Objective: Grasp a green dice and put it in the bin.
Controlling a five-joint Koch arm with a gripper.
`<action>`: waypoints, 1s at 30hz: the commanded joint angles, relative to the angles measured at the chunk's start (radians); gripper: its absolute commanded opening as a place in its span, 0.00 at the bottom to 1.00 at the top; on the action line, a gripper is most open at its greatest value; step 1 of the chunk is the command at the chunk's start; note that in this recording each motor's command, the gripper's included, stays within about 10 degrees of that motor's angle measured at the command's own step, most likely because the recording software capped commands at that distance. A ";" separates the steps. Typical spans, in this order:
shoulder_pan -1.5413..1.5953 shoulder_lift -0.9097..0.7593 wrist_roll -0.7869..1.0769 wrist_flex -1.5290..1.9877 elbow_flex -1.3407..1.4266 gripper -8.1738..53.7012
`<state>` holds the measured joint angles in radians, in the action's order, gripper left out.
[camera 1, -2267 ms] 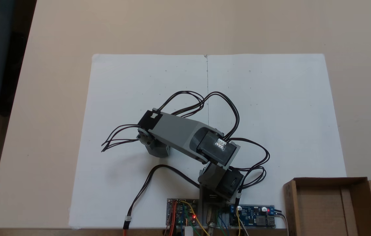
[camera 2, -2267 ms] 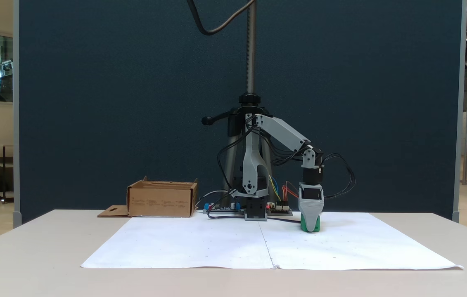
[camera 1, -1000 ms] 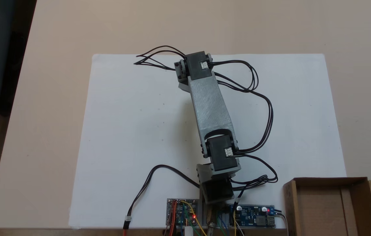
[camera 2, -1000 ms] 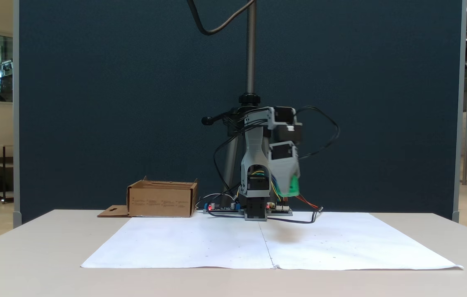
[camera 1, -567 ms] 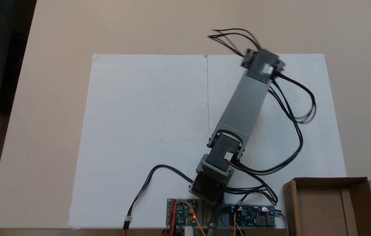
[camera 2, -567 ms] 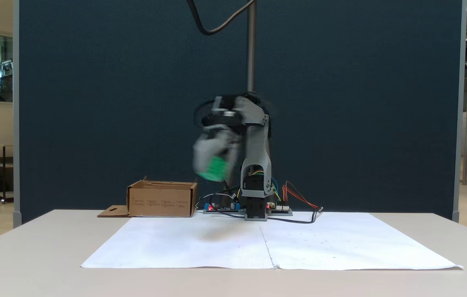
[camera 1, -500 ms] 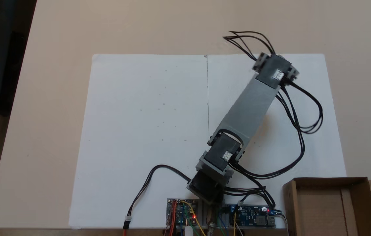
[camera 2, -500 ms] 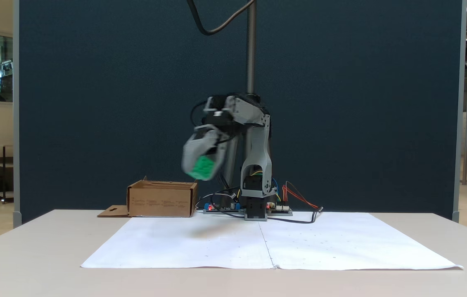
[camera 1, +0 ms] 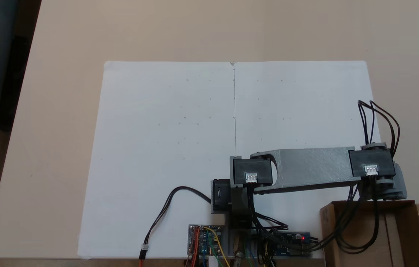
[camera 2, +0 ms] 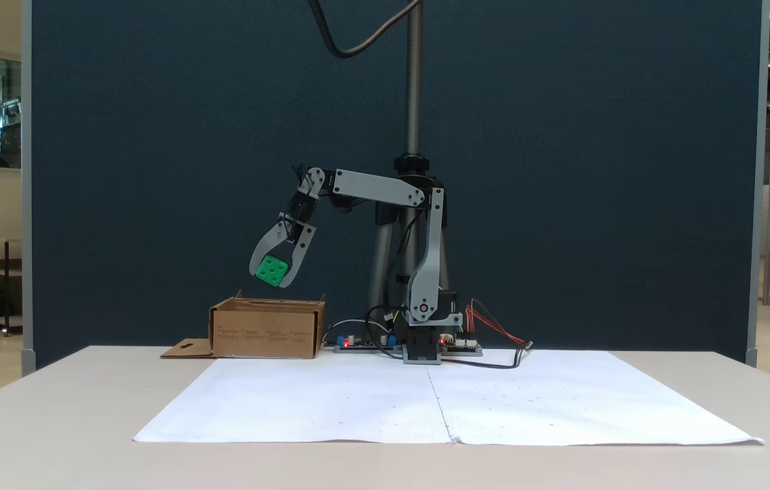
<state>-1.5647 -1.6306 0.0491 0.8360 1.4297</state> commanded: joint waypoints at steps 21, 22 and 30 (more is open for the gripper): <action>-0.135 0.127 0.187 0.057 -0.137 0.88; -0.097 0.121 0.163 0.057 -0.137 0.88; 0.443 -0.034 -0.023 -0.005 -0.138 0.87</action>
<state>-1.2011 -1.6076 0.1565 0.8728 1.3346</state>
